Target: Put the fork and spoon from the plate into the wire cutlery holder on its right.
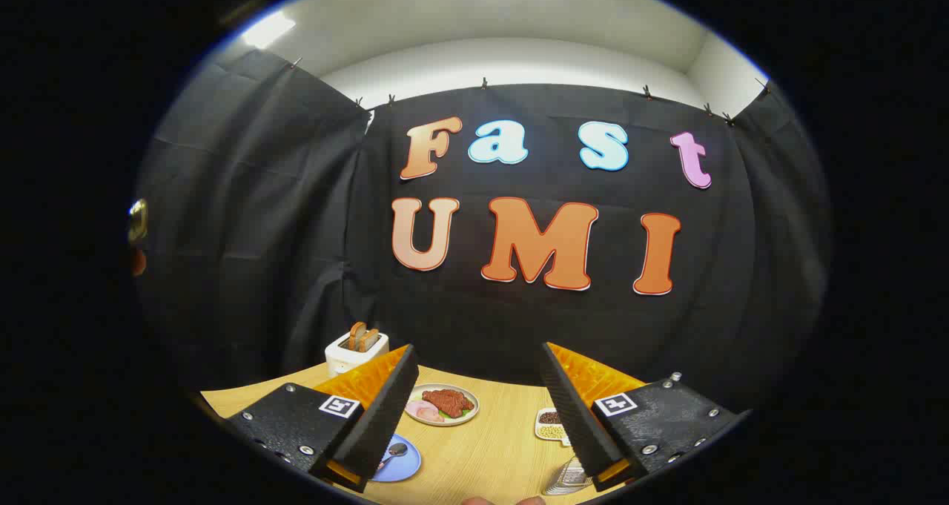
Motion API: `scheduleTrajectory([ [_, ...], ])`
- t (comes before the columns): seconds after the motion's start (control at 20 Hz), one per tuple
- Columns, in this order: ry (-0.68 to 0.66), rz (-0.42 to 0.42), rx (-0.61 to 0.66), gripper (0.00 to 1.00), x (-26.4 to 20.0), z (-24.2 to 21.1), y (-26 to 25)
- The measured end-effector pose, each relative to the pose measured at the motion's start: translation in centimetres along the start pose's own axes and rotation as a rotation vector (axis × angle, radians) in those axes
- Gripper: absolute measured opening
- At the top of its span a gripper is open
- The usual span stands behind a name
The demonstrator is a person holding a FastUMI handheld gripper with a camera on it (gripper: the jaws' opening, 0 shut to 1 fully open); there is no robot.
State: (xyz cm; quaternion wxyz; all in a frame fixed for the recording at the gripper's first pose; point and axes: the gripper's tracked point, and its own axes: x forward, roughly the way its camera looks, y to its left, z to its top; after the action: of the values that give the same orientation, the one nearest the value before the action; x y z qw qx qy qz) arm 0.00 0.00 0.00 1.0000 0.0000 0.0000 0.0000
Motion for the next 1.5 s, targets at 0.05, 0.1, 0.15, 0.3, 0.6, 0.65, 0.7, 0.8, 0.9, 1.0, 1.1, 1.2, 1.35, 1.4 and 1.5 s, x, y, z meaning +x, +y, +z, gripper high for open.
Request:
scheduleTrajectory([
  [0.05, 0.012, 0.001, 0.003, 0.99, 0.0, -0.4, 0.1],
  [0.1, 0.023, 0.003, 0.006, 0.99, -0.1, -0.7, 0.1],
  [0.15, 0.026, 0.007, 0.006, 0.99, -0.1, -0.7, 0.3],
  [0.3, 0.015, 0.007, 0.005, 0.99, 0.0, -0.5, 0.3],
  [0.6, 0.025, 0.004, 0.03, 0.99, 0.0, -1.0, 0.0],
  [0.65, 0.026, 0.004, 0.029, 0.99, 0.1, -1.1, -0.1],
  [0.7, 0.027, 0.005, 0.024, 0.99, 0.0, -1.1, 0.0],
  [0.8, 0.034, 0.011, 0.021, 0.99, 0.2, -1.4, 0.1],
  [0.9, 0.04, 0.018, 0.025, 0.99, 0.3, -1.6, 0.3],
  [1.0, 0.044, 0.024, 0.025, 0.99, 0.3, -1.8, 0.5],
  [1.1, 0.051, 0.031, 0.026, 0.99, 0.4, -2.0, 0.8],
  [1.2, 0.061, 0.042, 0.028, 0.99, 0.4, -2.4, 1.3],
  [1.35, 0.083, 0.063, 0.026, 0.99, 0.7, -3.1, 2.4],
  [1.4, 0.09, 0.07, 0.024, 0.99, 0.7, -3.3, 2.9],
  [1.5, 0.099, 0.083, 0.023, 0.99, 0.9, -3.6, 3.5],
])
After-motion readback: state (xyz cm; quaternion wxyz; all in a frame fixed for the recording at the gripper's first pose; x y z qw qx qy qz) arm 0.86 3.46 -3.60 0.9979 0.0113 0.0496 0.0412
